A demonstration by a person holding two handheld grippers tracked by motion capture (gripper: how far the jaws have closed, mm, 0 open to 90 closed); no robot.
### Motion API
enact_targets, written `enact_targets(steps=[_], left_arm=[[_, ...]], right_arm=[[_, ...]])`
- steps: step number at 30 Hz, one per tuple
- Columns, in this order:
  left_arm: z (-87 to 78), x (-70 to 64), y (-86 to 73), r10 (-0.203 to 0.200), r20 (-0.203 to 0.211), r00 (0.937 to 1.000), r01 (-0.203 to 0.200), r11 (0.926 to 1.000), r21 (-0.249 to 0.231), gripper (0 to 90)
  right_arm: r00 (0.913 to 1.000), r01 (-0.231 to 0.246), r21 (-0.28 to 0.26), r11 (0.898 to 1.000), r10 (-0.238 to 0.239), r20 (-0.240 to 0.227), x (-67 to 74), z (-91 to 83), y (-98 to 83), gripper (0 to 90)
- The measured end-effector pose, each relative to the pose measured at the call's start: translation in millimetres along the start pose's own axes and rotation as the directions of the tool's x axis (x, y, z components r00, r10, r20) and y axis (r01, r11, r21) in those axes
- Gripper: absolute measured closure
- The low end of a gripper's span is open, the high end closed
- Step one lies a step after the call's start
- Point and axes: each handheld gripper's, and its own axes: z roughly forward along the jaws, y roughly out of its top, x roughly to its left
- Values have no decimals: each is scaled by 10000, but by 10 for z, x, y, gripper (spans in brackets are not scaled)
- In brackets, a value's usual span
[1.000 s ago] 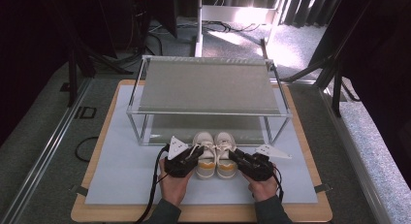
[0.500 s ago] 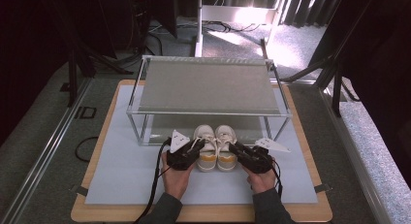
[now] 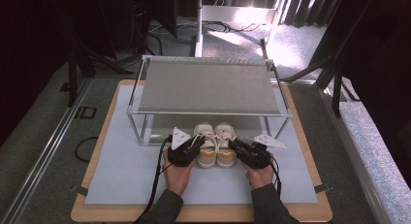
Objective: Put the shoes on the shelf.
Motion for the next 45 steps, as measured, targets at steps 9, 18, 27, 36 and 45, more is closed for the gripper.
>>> enact_targets(steps=[9, 18, 27, 36, 45], left_arm=[[62, 5, -8, -7, -46, 10000, 7, 10000, -43, 787], [126, 18, -9, -57, -44, 10000, 57, 9998, -213, 788], [166, 51, -6, 41, -96, 9999, -44, 9996, -281, 788], [276, 97, -6, -74, -300, 9995, 61, 9990, -452, 788], [401, 101, -25, -386, -501, 9980, 350, 9969, -702, 788]], right_arm=[[9999, -86, -14, 10000, 86, 52, -50, 31, -14, 727], [9998, -146, -125, 9998, 148, 166, -87, 49, 4, 727], [9995, -145, -171, 9997, 150, 277, -106, 97, 24, 727], [9986, -232, -191, 9995, 241, 464, -143, 193, 41, 728], [9972, -235, -290, 9993, 255, 702, -225, 261, 86, 728]])
